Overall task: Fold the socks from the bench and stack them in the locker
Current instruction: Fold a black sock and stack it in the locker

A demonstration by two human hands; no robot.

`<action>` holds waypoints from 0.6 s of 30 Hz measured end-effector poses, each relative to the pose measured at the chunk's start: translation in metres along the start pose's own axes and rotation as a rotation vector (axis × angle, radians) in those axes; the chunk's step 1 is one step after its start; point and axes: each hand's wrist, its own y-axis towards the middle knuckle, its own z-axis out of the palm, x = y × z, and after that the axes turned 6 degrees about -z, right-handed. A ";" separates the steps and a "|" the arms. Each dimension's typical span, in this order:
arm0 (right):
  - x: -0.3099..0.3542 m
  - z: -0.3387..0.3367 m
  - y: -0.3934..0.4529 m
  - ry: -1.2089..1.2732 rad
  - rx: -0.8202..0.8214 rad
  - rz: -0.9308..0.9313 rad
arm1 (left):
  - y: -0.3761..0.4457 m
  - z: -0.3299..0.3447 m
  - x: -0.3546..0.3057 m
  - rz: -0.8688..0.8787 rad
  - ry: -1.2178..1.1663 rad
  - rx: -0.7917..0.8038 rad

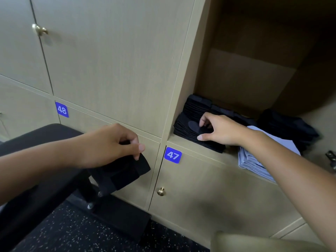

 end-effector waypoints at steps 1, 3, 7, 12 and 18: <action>-0.001 0.002 0.001 -0.015 0.014 0.000 | 0.001 0.000 -0.001 -0.003 -0.033 -0.002; -0.002 0.004 0.002 -0.025 0.022 0.005 | 0.001 0.000 -0.004 -0.010 -0.104 -0.008; 0.004 0.002 -0.004 -0.021 -0.047 -0.024 | 0.001 -0.001 -0.007 -0.027 -0.287 -0.016; 0.036 0.004 -0.024 0.085 -0.361 -0.117 | 0.001 -0.001 -0.009 -0.072 -0.497 -0.070; 0.096 0.017 -0.051 0.563 -0.174 -0.077 | 0.003 0.002 -0.015 -0.095 -0.717 -0.159</action>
